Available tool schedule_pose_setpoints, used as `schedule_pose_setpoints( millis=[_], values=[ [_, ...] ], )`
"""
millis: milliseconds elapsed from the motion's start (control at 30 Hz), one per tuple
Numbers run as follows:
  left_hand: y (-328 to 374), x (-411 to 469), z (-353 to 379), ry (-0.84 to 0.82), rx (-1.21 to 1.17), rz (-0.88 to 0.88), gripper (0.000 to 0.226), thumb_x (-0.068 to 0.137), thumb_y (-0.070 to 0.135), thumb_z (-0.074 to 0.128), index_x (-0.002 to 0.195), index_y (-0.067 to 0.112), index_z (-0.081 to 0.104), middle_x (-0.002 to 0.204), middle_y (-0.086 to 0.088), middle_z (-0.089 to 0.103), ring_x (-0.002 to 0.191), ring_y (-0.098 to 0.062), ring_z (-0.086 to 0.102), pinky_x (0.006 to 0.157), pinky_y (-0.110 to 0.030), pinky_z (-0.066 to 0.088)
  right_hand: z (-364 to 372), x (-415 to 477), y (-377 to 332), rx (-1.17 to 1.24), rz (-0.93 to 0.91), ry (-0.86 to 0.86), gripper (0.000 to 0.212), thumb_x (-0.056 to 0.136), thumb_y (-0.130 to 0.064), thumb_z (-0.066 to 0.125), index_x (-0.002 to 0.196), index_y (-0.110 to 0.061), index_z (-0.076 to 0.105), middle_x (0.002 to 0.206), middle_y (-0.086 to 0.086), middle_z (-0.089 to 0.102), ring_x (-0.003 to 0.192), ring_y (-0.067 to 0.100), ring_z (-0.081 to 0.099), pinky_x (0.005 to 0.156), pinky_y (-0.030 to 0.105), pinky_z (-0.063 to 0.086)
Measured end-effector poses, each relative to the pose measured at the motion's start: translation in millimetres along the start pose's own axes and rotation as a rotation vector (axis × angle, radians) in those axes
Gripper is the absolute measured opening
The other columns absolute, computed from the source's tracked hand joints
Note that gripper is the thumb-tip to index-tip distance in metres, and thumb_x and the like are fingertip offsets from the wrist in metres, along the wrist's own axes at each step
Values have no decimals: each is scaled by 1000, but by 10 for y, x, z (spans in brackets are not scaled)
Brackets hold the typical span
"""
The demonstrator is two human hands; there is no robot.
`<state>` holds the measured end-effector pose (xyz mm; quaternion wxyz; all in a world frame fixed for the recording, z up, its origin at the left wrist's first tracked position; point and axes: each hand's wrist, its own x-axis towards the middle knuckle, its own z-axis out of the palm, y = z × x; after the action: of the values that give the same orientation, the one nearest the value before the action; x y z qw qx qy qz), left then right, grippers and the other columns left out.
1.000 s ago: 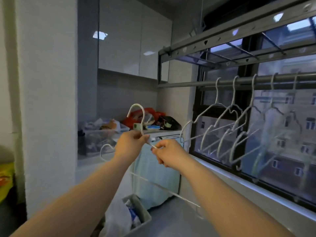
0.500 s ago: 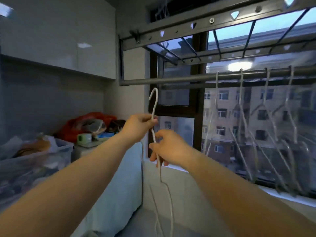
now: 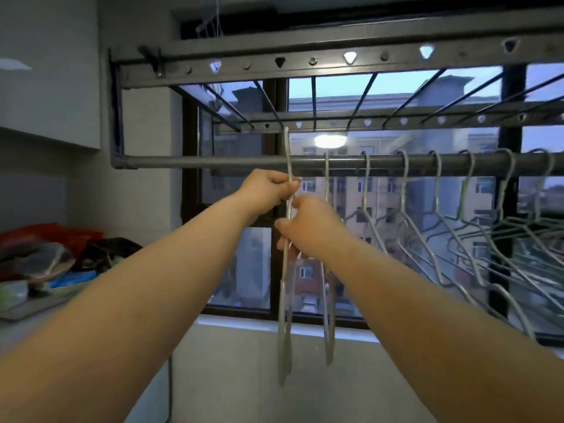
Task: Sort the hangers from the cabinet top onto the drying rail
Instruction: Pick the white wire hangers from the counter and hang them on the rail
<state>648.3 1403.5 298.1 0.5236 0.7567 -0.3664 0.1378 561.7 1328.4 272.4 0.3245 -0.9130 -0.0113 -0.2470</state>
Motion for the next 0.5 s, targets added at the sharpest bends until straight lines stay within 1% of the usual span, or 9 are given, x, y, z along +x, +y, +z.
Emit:
schedule_pose_setpoints(
  millis=[67,133,200,267,333,400,467,500],
  values=[
    [-18,77,34,-1,-5,9,14,89,21,54,83,31,62,91,3,62,105,-22,58,97,-36,44,-42,61,17,-22,49,-34,45,95,-19,46,134,-3,32,95,17,71,84,28,68,80,42,56],
    [-64,136,47,5,-10,5,15,89,21,54,79,30,62,90,0,63,103,-23,58,98,-38,44,-48,107,46,-43,69,-41,44,95,-18,46,133,-2,32,96,18,71,89,31,67,84,44,55],
    [-113,188,43,18,-3,-6,16,88,21,55,76,29,61,85,3,61,99,-21,58,95,-36,45,-18,145,76,-40,63,-25,43,95,-18,45,134,-3,32,94,17,71,82,29,67,81,42,56],
    [-145,240,31,20,6,-8,16,88,21,56,75,28,61,83,4,60,95,-19,57,95,-37,45,25,202,101,-35,64,-14,42,95,-18,46,133,-4,33,92,16,71,75,25,66,78,39,57],
    [-164,278,24,22,16,-15,14,88,21,56,77,27,62,84,4,61,96,-18,57,96,-37,44,65,280,109,-36,68,-13,39,95,-18,46,129,-4,37,90,16,71,79,26,68,81,41,56],
    [-189,304,23,31,14,-31,12,88,21,55,79,25,62,87,1,62,97,-18,57,97,-37,43,92,342,105,-27,72,-12,33,94,-18,47,123,-3,42,82,13,68,84,28,69,82,42,56],
    [-228,309,33,28,22,-59,10,88,21,55,83,22,64,95,-4,63,99,-19,57,96,-35,43,117,370,108,-38,74,-25,29,94,-19,46,119,-3,45,74,10,65,83,26,69,83,41,55],
    [-254,305,39,20,29,-76,10,88,21,55,88,18,65,100,-6,63,100,-19,57,96,-34,43,125,374,108,-49,84,-39,29,95,-19,45,119,-3,45,76,11,65,82,25,68,83,40,55]
  ],
)
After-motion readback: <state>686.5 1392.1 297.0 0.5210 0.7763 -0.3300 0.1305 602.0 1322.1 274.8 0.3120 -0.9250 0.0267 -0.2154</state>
